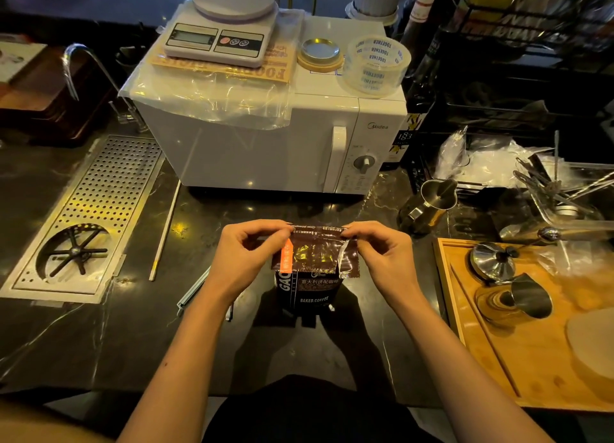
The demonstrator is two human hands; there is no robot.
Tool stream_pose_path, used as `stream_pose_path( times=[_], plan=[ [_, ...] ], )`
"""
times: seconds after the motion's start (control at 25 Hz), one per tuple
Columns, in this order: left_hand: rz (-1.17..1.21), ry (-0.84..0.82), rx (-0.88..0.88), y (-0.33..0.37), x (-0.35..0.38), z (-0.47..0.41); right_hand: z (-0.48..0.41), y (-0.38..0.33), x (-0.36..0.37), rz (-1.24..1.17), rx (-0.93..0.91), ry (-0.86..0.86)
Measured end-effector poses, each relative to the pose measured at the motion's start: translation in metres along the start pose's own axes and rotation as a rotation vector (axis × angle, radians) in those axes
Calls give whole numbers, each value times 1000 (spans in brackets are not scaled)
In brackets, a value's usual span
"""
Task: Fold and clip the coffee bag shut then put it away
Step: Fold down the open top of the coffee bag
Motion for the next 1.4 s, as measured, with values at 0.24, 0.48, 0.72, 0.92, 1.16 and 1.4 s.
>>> stream_pose_path(
  times=[0.24,0.48,0.72,0.92,1.16,1.4],
  plan=[
    [-105,34,16,-3,-1,3,3,-4,-2,32,5,-12],
    [-136,27,23,-1,4,2,6,-8,-2,42,9,-56],
    [-173,11,31,0,4,-1,3,-9,2,156,22,-64],
    [-305,-34,103,9,11,-6,-6,-11,9,273,4,-47],
    [-463,-129,164,22,29,-12,-6,-18,11,302,-64,3],
    [-389,-75,191,14,33,-8,0,-17,13,292,-64,2]
  ],
)
Point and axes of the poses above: each hand's wrist, its own z-axis away from the middle knuckle, its own x-axis out of the palm, y = z × x, the point moved 8 cm from there along -z, towards the middle knuckle, and after that the axes turned 7 degrees about z, right-handed, at the moved point
